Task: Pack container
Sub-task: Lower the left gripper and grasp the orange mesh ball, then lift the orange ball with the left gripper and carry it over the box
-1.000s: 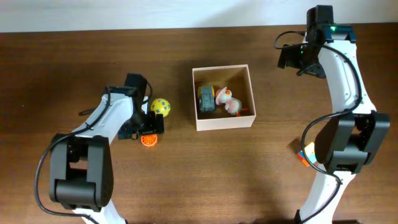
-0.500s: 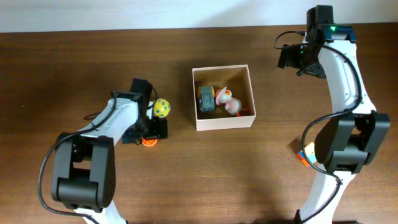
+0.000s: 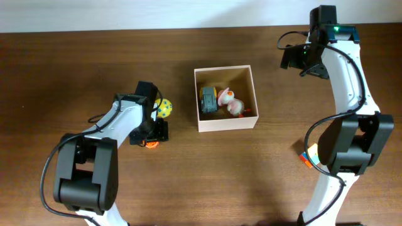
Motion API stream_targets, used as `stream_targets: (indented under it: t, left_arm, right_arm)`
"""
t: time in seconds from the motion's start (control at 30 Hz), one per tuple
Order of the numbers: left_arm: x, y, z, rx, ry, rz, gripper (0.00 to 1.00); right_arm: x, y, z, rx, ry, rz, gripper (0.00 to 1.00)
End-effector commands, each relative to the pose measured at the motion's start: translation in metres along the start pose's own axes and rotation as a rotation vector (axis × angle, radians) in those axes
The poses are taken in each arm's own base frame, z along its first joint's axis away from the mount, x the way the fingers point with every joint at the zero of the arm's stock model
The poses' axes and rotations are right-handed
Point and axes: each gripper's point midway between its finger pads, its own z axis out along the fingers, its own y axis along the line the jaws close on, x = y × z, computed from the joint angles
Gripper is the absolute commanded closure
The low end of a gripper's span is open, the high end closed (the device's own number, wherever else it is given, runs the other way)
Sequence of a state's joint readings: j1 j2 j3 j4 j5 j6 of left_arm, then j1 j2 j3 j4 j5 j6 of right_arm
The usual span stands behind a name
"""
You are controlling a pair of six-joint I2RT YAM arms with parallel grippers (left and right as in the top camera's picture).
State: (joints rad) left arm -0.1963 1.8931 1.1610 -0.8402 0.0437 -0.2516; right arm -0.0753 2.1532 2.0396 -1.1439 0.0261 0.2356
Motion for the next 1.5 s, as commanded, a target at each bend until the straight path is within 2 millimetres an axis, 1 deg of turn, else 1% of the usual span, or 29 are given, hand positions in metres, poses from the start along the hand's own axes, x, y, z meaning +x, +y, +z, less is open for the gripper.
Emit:
stream_targets:
  t: [0.0, 0.1, 0.17, 0.37, 0.43, 0.53, 0.67, 0.87, 0.93, 1.03, 1.1, 1.2, 1.27, 1.33, 1.4, 1.47]
  left_arm:
    - [0.004, 0.003, 0.006, -0.016, 0.015, -0.001, 0.27]
    - [0.004, 0.003, 0.006, -0.016, 0.015, -0.002, 0.37]
    - [0.004, 0.003, 0.006, -0.016, 0.016, -0.001, 0.4]
    - [0.004, 0.003, 0.006, -0.015, 0.015, -0.001, 0.4]
    - [0.005, 0.002, 0.005, -0.014, 0.019, -0.002, 0.44]
    - [0.005, 0.002, 0.004, -0.013, 0.022, -0.002, 0.46]
    - [-0.005, -0.001, -0.002, -0.006, -0.006, -0.001, 0.46]
    - [-0.031, -0.009, -0.026, 0.01, -0.071, 0.003, 0.46]
    - [-0.047, -0.014, -0.043, 0.022, -0.114, 0.005, 0.45]
    - [-0.066, -0.02, -0.065, 0.038, -0.172, 0.011, 0.46]
    - [-0.08, -0.029, -0.082, 0.05, -0.225, 0.045, 0.45]
    - [-0.096, -0.049, -0.105, 0.08, -0.297, 0.158, 0.45]
    - [-0.104, -0.069, -0.124, 0.094, -0.354, 0.257, 0.45]
    - [-0.11, -0.088, -0.138, 0.103, -0.404, 0.346, 0.45]
    - [-0.112, -0.108, -0.147, 0.116, -0.445, 0.414, 0.45]
    - [-0.111, -0.133, -0.153, 0.147, -0.487, 0.497, 0.45]
  right_arm:
    - [0.0, -0.001, 0.0, 0.011, -0.001, 0.006, 0.01]
    - [0.0, -0.001, 0.0, 0.011, -0.001, 0.007, 0.01]
    - [0.0, -0.001, 0.0, 0.011, -0.001, 0.006, 0.01]
    - [0.0, -0.001, 0.0, 0.011, -0.001, 0.007, 0.01]
    - [0.0, -0.001, 0.0, 0.011, -0.001, 0.007, 0.01]
    - [0.0, -0.001, 0.0, 0.011, -0.001, 0.007, 0.01]
    - [0.0, -0.001, 0.0, 0.011, -0.001, 0.007, 0.01]
    - [0.0, -0.001, 0.0, 0.011, -0.001, 0.007, 0.01]
    - [0.0, -0.001, 0.0, 0.011, -0.001, 0.007, 0.01]
    - [0.0, -0.001, 0.0, 0.011, -0.001, 0.007, 0.01]
    - [0.0, -0.001, 0.0, 0.011, -0.001, 0.007, 0.01]
    - [0.0, -0.001, 0.0, 0.011, -0.001, 0.007, 0.01]
    - [0.0, -0.001, 0.0, 0.011, -0.001, 0.007, 0.01]
    - [0.0, -0.001, 0.0, 0.011, -0.001, 0.007, 0.01]
    - [0.0, -0.001, 0.0, 0.011, -0.001, 0.007, 0.01]
    - [0.0, -0.001, 0.0, 0.011, -0.001, 0.007, 0.01]
